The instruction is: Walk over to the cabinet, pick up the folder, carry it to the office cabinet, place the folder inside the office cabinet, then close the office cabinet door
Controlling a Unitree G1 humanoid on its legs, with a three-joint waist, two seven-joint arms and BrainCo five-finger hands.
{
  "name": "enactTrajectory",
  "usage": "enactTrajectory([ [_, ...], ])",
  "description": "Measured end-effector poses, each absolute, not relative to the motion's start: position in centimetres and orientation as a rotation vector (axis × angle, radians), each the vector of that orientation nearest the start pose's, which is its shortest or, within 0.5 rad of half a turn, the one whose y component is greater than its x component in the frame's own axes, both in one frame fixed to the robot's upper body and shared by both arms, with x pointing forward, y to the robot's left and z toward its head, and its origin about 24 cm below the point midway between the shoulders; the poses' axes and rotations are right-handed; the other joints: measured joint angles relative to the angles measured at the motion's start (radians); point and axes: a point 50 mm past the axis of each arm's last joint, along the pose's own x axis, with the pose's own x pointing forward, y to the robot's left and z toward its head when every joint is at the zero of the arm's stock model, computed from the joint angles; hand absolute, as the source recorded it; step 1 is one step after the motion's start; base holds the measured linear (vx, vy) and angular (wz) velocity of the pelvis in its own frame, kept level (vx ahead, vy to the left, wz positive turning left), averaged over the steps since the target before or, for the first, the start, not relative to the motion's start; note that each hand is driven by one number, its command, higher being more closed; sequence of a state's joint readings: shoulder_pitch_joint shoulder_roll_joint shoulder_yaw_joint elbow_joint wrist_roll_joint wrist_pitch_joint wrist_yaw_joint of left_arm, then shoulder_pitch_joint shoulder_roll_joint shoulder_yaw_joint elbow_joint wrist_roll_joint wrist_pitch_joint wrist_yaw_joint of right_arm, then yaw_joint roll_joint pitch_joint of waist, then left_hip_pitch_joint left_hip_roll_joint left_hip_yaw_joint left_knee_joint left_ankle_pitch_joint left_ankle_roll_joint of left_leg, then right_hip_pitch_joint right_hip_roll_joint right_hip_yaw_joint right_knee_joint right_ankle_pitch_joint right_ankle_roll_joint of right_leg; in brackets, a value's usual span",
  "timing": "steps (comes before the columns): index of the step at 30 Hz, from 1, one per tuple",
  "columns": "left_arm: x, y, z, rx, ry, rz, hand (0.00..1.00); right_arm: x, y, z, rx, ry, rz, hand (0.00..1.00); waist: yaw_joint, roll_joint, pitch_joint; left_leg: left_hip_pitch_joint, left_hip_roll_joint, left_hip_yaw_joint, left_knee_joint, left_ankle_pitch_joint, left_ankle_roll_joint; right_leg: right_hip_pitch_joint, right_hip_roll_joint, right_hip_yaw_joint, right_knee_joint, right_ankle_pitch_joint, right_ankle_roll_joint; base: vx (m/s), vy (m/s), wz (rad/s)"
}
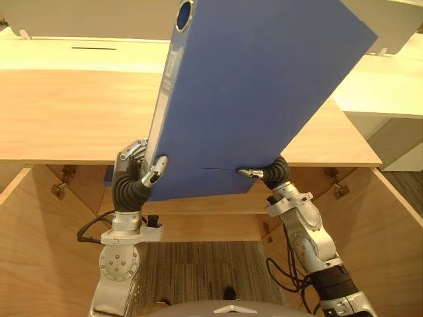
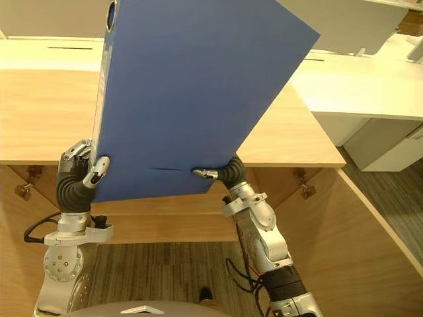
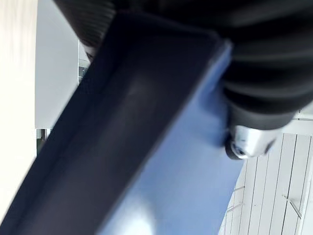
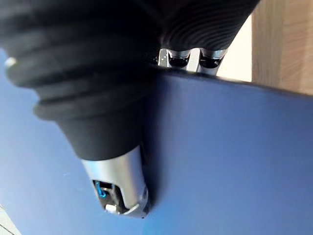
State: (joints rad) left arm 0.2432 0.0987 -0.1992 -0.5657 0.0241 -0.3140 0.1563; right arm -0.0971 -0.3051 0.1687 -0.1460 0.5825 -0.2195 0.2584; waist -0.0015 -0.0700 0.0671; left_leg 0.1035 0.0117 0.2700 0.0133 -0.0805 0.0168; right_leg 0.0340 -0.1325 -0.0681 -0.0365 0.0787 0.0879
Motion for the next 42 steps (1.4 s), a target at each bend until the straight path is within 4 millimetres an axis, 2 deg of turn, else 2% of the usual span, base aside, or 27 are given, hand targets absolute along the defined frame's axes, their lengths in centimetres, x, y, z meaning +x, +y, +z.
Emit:
enactTrajectory([
  [2,18.2,13.4,14.4,-0.022,-0.631,0.000,1.00,25.5,-14.2,12.2,0.259,-0.431,0.447,1.00,0.000,0.003,-0.004,0.000,-0.002,0.000,-0.002,0.002,0.000,-0.001,-0.001,0.000,0.000,0.000,0.000,-0.08,-0.029,0.00],
  [3,18.2,13.5,14.3,-0.023,-0.630,0.007,0.00,25.4,-14.1,12.5,0.263,-0.450,0.428,1.00,0.000,0.005,-0.006,0.000,-0.003,0.000,-0.004,0.004,-0.001,-0.002,-0.002,0.000,0.000,0.000,0.000,-0.08,-0.033,0.00],
  [13,18.5,14.9,14.0,0.081,-0.627,0.146,0.00,24.9,-13.0,13.9,0.249,-0.553,0.308,1.00,-0.004,0.010,-0.017,0.011,-0.010,-0.009,-0.058,0.049,-0.007,-0.011,-0.001,-0.003,0.000,-0.004,0.005,-0.06,-0.036,0.02],
  [18,18.3,16.8,14.0,0.156,-0.635,0.306,0.00,24.6,-13.3,14.5,0.287,-0.600,0.217,1.00,-0.008,0.019,-0.027,0.023,-0.015,-0.017,-0.090,0.069,-0.005,-0.010,-0.003,-0.010,0.000,-0.005,0.007,-0.03,-0.019,0.05],
  [20,18.2,18.4,13.4,0.204,-0.601,0.403,0.00,24.6,-13.9,14.3,0.295,-0.598,0.166,1.00,-0.008,0.020,-0.028,0.026,-0.015,-0.025,-0.090,0.070,-0.005,-0.002,-0.004,-0.023,-0.002,-0.005,0.008,-0.02,-0.026,0.10],
  [24,17.9,20.9,10.9,0.272,-0.451,0.549,0.00,24.2,-14.6,13.4,0.271,-0.566,0.114,1.00,-0.004,0.021,-0.029,0.030,-0.015,-0.027,-0.091,0.070,-0.005,0.004,-0.004,-0.026,-0.003,-0.008,0.011,-0.01,-0.006,0.01],
  [27,17.4,22.1,9.1,0.293,-0.342,0.603,0.00,23.9,-14.9,12.9,0.261,-0.545,0.095,1.00,-0.001,0.020,-0.029,0.029,-0.015,-0.030,-0.095,0.070,-0.005,0.004,-0.005,-0.029,-0.002,-0.012,0.014,-0.01,-0.009,0.01],
  [31,16.6,22.8,6.7,0.275,-0.213,0.655,0.00,23.7,-15.4,12.4,0.256,-0.528,0.072,1.00,-0.001,0.022,-0.030,0.024,-0.016,-0.039,-0.097,0.070,-0.005,0.004,-0.006,-0.033,-0.002,-0.016,0.017,-0.01,-0.023,0.07],
  [33,15.8,23.3,4.3,0.259,-0.083,0.675,0.00,23.3,-15.5,12.0,0.256,-0.511,0.065,1.00,0.000,0.021,-0.030,0.020,-0.015,-0.049,-0.092,0.071,-0.006,0.005,-0.006,-0.048,-0.003,-0.018,0.018,0.01,-0.025,0.12],
  [39,13.4,23.2,-1.1,0.229,0.212,0.652,0.00,23.1,-15.3,11.2,0.260,-0.460,0.071,1.00,0.015,0.019,-0.032,0.021,-0.014,-0.052,-0.092,0.071,-0.006,0.011,-0.006,-0.051,-0.007,-0.018,0.018,0.00,-0.018,0.03],
  [42,12.0,22.8,-4.5,0.213,0.382,0.613,0.00,22.9,-14.4,10.8,0.272,-0.424,0.108,1.00,0.021,0.017,-0.034,0.021,-0.013,-0.053,-0.097,0.071,-0.007,0.012,-0.006,-0.052,-0.007,-0.018,0.018,-0.03,-0.019,0.00],
])
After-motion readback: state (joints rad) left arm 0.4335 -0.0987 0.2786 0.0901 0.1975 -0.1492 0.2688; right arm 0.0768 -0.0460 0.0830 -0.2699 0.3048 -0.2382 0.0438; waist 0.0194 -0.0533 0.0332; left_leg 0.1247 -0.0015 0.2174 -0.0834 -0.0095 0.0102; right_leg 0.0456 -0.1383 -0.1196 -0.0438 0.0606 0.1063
